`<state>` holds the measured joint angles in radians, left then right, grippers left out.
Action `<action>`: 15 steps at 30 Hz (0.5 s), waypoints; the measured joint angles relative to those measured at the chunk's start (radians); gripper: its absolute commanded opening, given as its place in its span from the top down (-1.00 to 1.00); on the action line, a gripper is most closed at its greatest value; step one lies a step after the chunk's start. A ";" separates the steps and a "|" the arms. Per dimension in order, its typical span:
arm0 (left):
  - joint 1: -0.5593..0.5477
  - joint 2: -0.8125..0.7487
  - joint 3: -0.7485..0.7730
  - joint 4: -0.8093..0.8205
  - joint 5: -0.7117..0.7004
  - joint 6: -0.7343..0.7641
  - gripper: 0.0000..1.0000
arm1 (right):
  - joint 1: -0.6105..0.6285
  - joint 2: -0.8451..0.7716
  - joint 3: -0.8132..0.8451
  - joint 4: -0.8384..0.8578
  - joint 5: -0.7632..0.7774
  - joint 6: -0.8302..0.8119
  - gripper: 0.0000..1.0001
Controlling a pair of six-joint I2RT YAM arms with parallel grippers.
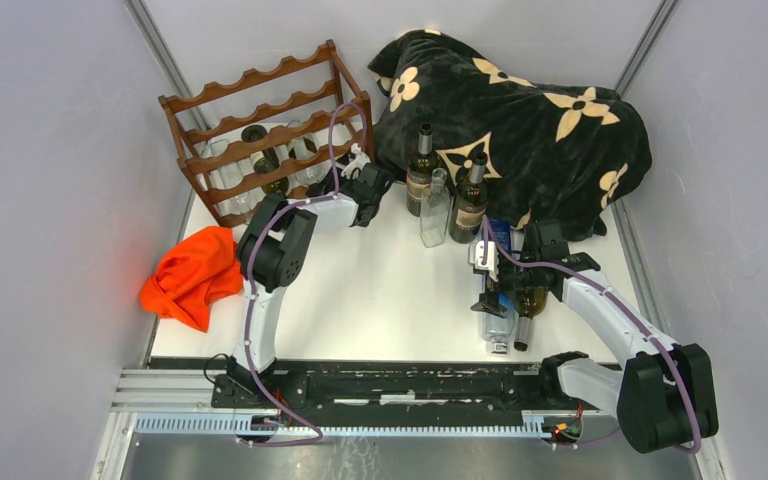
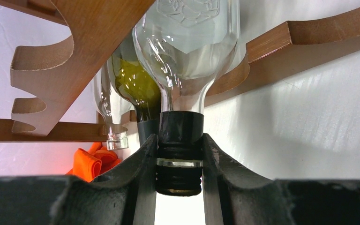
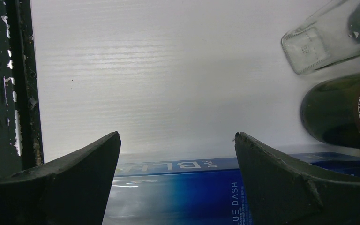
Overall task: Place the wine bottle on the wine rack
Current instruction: Adjust the wine rack at the center of the board.
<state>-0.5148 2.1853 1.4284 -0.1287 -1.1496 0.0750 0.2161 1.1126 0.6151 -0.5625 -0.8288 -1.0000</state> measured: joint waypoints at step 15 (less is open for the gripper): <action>-0.006 0.000 -0.075 0.195 -0.039 0.166 0.96 | 0.000 0.000 0.000 0.000 0.000 0.000 -0.96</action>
<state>-0.5205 2.1853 1.3537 0.0658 -1.1881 0.2405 0.2161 1.1126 0.6151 -0.5625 -0.8288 -1.0004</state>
